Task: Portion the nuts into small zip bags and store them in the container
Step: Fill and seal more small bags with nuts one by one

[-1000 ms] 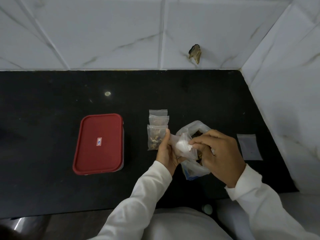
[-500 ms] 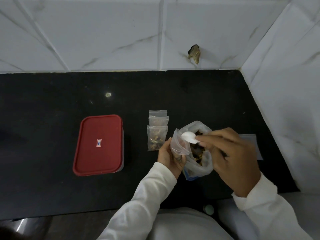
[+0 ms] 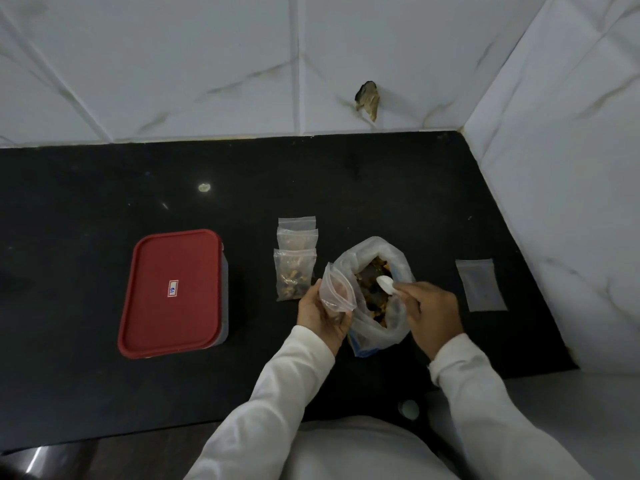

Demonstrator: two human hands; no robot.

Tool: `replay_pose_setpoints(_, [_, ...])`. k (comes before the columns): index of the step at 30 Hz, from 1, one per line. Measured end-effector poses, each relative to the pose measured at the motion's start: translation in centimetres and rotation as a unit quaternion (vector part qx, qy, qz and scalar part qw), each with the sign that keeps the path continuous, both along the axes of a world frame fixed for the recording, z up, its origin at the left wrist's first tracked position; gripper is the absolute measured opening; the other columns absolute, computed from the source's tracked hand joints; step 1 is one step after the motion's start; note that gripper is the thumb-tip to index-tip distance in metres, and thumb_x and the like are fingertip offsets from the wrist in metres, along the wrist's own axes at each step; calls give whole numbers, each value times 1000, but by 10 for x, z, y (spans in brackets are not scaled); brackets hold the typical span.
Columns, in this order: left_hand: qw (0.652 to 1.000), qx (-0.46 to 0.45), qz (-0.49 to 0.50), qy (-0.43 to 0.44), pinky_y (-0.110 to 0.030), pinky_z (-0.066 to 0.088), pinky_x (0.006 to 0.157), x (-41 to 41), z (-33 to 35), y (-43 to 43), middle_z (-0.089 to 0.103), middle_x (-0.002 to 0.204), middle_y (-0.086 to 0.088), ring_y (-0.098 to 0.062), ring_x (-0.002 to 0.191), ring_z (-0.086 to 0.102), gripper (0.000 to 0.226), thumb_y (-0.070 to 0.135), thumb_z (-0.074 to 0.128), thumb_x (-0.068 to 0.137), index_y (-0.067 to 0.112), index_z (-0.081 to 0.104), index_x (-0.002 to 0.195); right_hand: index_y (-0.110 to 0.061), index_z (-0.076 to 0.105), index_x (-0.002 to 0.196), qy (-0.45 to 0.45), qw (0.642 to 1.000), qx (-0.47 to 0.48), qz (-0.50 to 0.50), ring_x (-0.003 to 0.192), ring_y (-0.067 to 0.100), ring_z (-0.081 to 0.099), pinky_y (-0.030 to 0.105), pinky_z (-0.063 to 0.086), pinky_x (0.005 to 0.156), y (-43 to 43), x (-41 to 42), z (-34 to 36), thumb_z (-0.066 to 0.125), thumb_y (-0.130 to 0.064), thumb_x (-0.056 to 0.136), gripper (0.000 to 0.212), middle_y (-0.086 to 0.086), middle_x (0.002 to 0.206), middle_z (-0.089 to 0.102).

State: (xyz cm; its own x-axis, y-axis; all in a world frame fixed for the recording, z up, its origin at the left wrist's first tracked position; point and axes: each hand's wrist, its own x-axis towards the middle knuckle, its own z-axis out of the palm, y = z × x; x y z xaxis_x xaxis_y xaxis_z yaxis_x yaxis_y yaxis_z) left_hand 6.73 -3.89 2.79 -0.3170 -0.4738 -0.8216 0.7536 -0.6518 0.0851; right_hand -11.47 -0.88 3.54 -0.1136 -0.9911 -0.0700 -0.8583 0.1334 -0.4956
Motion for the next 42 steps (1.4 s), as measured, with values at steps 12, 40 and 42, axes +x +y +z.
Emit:
replay_pose_setpoints(12, [999,-5,37,8,-24,54,44,-15,-19,0,70,71,-5,-16,55,68,26,34,57,94,10,68,95,-8,76,91,-21,997,-11,76,76,33,66,49,56,70,4,0,-10,63,-5,85,15,16,84,69])
replay_pose_setpoints(40, [999,-8,40,21,-24,55,47,-7,-3,-2,64,82,-4,-14,60,64,33,36,58,93,14,64,117,-5,73,95,-491,818,160,-253,80,17,59,30,50,78,6,-27,38,52,1,94,22,13,88,68])
replay_pose_setpoints(42, [999,-15,36,26,-24,54,46,-7,0,-2,64,81,-4,-14,58,65,29,37,58,93,14,64,110,-6,73,94,-511,808,144,-256,77,15,59,27,50,76,7,-27,51,52,1,94,22,9,84,68])
